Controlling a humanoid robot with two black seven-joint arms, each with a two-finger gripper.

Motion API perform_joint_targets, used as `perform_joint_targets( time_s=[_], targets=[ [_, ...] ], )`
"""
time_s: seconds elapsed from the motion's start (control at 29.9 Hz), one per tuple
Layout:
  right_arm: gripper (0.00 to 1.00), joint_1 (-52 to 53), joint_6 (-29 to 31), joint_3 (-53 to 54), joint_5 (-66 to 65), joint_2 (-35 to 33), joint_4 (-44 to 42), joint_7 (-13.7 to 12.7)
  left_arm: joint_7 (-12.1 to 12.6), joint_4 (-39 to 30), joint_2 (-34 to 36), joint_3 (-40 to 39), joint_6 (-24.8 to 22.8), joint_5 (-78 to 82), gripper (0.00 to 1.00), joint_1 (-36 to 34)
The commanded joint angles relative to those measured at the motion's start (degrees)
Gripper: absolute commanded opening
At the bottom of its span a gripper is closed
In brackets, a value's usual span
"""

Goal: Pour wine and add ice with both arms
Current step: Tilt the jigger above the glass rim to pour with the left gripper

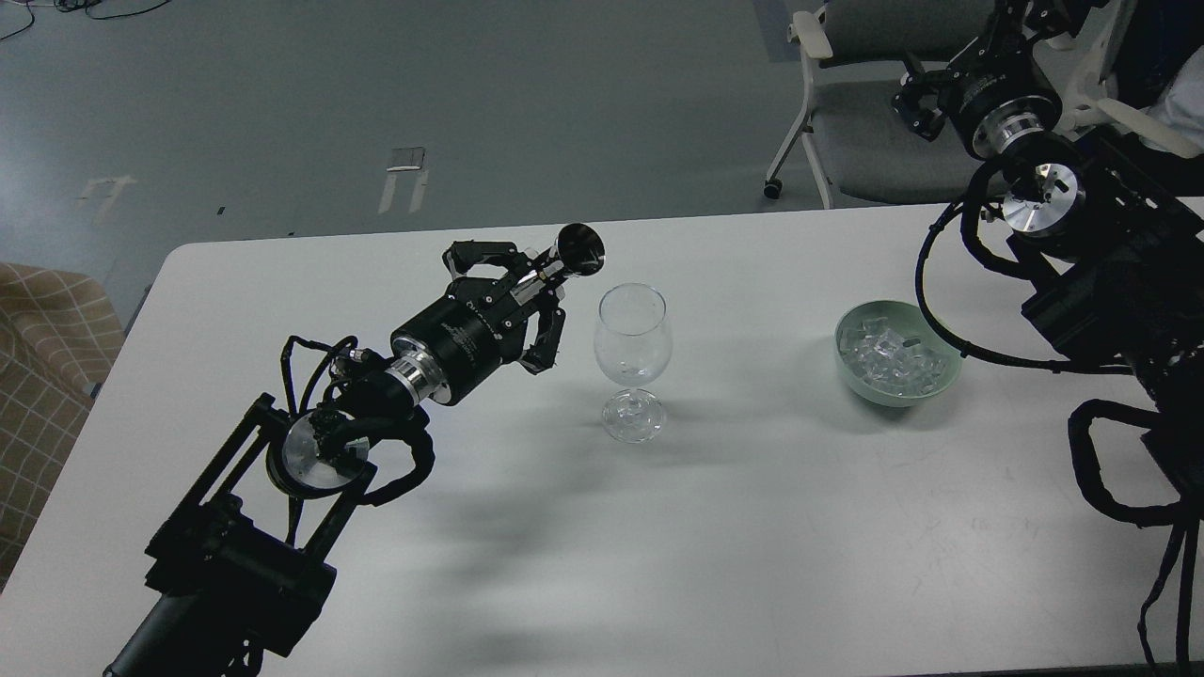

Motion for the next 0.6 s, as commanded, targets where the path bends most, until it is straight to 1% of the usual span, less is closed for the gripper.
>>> perform_joint_targets(
  time_s=[0.0,0.1,0.57],
  targets=[
    [1.00,0.02,0.01,0.00,0.00,-0.09,0.00,-0.07,-0.16,-0.86,-0.17,-0.09,-0.04,2.64,0.00,0.07],
    [1.00,0.02,0.01,0.00,0.00,0.00,0.00,0.02,-0.07,-2.09,-0.26,0.00,-0.04,5.20,0.00,0.07],
    [1.00,0.02,-0.08,0.00,0.00,-0.09,0.17,-0.07,-0.07,-2.18,-0.79,0.08,0.22,9.68,0.00,-0.01]
  ],
)
